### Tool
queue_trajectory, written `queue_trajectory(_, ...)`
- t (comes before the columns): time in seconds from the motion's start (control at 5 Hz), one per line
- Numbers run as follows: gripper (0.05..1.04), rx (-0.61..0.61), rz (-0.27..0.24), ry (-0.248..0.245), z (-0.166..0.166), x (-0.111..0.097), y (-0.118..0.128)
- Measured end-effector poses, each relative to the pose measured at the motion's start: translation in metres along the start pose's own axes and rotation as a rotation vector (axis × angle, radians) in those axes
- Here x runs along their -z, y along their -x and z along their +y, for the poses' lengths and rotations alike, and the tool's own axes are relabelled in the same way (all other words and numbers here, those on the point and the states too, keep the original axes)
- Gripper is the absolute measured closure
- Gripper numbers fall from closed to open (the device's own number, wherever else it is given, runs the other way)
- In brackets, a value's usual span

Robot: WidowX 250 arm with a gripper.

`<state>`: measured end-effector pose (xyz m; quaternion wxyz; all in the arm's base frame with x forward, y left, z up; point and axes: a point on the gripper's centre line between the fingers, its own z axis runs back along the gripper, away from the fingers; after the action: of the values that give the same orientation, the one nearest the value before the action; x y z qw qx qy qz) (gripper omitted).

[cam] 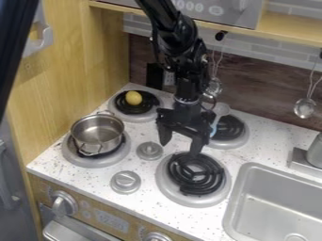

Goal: Put the silver pot on the lower right burner.

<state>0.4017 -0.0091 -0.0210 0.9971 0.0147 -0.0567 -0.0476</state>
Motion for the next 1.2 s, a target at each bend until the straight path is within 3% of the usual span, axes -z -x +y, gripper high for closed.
queue_trajectory(0.2,0.085,-0.001,0.033,0.008,-0.002,0.012,0.007)
queue_trajectory(0.4,0.085,-0.046,0.042,0.045,0.008,0.016,0.010)
queue_trajectory(0.6,0.085,-0.148,0.026,0.057,0.041,0.011,0.006)
queue_trajectory(1.2,0.085,-0.327,-0.003,0.030,0.108,0.001,0.009)
